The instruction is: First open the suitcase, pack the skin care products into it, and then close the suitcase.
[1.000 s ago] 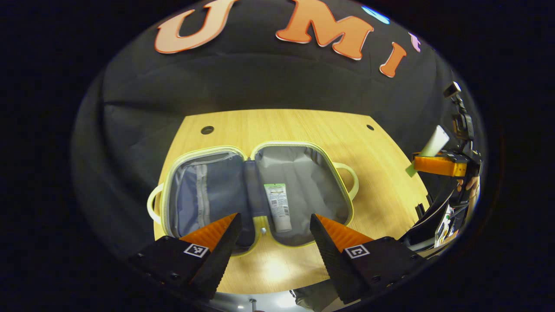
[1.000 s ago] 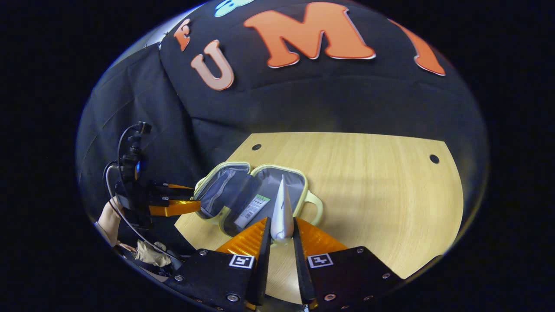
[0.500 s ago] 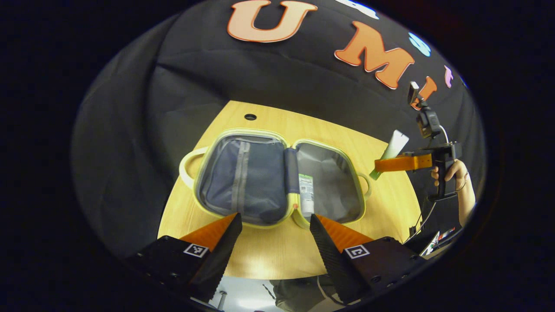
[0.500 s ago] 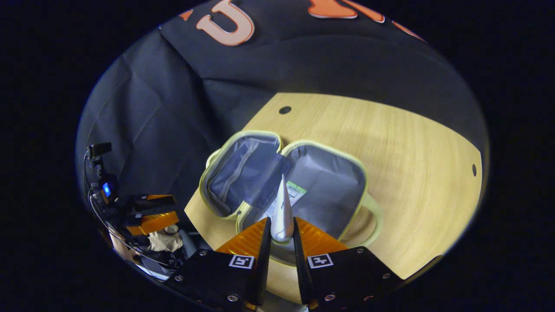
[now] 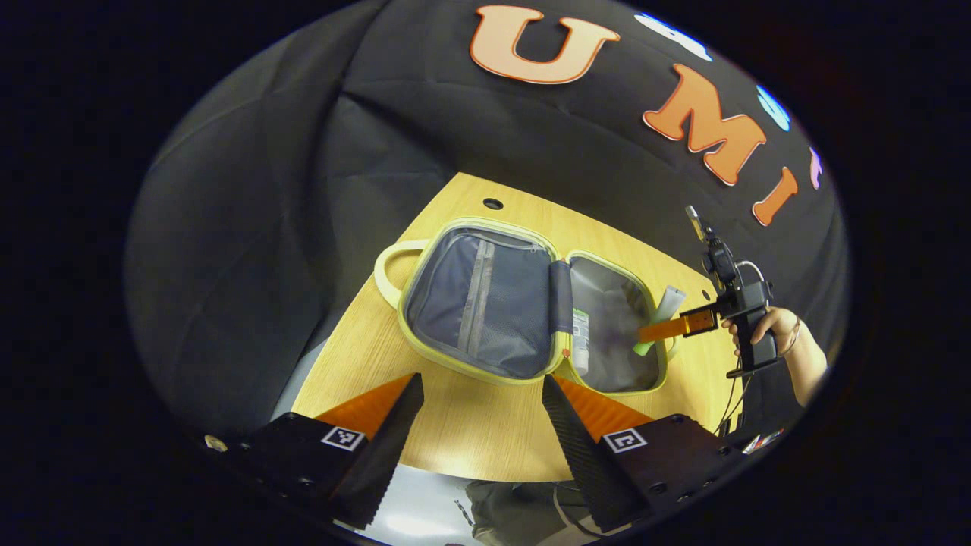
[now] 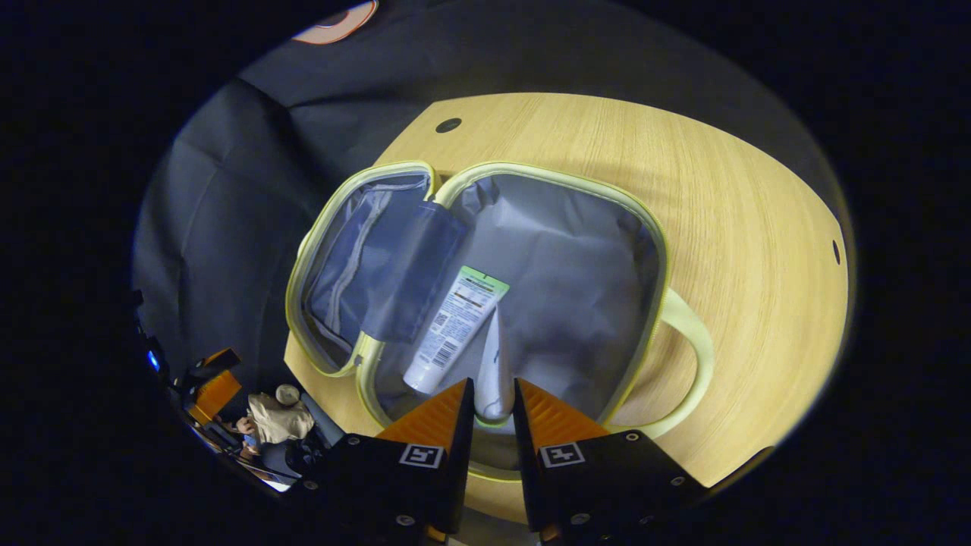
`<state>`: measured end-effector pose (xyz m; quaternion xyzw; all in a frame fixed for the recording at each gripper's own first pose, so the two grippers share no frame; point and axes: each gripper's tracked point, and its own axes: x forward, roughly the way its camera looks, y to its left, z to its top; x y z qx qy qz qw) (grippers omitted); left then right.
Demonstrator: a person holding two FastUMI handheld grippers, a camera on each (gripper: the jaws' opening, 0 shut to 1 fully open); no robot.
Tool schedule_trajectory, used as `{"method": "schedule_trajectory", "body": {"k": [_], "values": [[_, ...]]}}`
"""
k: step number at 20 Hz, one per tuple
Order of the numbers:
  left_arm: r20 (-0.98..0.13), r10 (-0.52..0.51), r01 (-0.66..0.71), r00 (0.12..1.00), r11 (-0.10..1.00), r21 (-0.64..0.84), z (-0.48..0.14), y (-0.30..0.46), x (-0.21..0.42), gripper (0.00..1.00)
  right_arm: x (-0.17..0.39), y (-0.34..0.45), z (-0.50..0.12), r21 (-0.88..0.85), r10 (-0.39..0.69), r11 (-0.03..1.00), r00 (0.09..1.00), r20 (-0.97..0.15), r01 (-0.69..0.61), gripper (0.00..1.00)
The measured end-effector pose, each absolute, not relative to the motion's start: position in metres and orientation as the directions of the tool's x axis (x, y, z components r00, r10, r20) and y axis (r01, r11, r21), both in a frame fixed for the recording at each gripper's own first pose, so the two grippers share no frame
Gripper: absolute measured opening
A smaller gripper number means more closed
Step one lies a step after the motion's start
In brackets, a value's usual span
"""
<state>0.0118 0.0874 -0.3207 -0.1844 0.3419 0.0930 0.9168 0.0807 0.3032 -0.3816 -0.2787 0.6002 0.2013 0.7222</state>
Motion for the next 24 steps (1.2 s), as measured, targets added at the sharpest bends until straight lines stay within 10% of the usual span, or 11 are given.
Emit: {"method": "schedule_trajectory", "body": {"k": [2, 3, 6, 9, 24], "values": [[-0.657, 0.046, -0.314, 0.752, 0.902, -0.295, -0.32, 0.092, 0.015, 0.98, 0.081, 0.305, -0.375, -0.149, -0.028, 0.77, 0.2, -0.979, -0.62, 0.27], [-0.653, 0.047, -0.314, 0.756, 0.901, -0.299, -0.318, 0.093, 0.019, 0.98, 0.082, 0.307, -0.375, -0.134, -0.013, 0.775, 0.196, -0.98, -0.617, 0.48], [-0.636, 0.049, -0.302, 0.77, 0.906, -0.296, -0.31, 0.094, 0.032, 0.98, 0.085, 0.31, -0.364, -0.128, 0.018, 0.774, 0.223, -0.975, -0.62, 0.58], [-0.627, 0.022, -0.288, 0.779, 0.901, -0.326, -0.311, 0.09, 0.047, 0.98, 0.088, 0.317, -0.349, -0.135, 0.081, 0.748, 0.291, -0.953, -0.65, 0.94], [-0.507, 0.008, -0.393, 0.862, 0.643, -0.657, -0.365, 0.266, 0.134, 0.98, 0.066, 0.292, -0.257, -0.134, 0.255, 0.772, 0.497, -0.83, -0.621, 0.96]]}}
